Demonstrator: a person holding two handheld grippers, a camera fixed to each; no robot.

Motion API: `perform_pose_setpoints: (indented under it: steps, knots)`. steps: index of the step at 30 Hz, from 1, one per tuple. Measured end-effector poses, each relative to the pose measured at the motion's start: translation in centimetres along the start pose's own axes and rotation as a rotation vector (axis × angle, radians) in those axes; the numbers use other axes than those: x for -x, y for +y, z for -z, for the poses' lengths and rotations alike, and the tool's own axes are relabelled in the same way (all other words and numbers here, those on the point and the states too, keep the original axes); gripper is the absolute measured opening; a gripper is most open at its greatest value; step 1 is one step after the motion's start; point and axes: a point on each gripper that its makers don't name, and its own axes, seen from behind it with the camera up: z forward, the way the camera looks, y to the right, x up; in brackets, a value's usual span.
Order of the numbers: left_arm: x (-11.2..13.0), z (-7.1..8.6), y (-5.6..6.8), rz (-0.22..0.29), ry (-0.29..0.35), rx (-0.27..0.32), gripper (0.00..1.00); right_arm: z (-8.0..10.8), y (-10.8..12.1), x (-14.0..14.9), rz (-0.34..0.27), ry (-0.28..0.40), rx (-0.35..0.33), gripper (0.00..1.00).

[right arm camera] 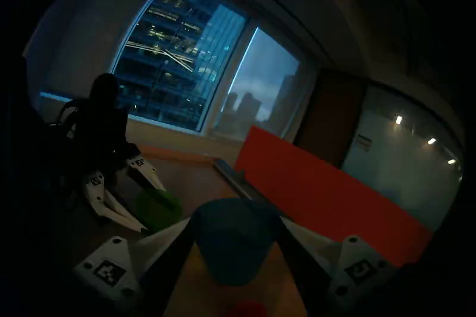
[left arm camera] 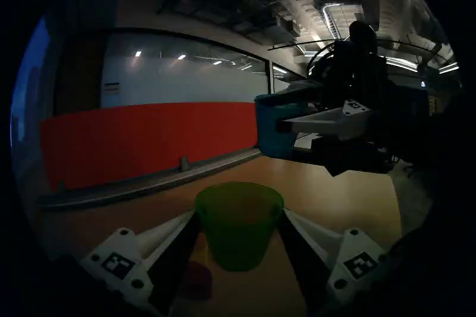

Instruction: Pour water

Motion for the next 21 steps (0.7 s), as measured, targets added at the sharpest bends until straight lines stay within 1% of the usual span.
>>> perform_pose_setpoints:
  steps: [6,14,21]
  knots:
    - [-0.2,-0.2,0.3,-0.002,0.003,0.009,0.85,-0.7,0.2,-1.3,0.078,0.012,0.006,0.95]
    - [-0.5,-0.4,0.8,-0.008,0.007,0.021,0.85,-1.5,0.3,-3.2,0.166,0.037,0.016,0.95]
    - [-0.8,-0.4,1.1,-0.013,0.011,0.027,0.85,-2.1,0.5,-4.2,0.246,0.043,0.025,0.95]
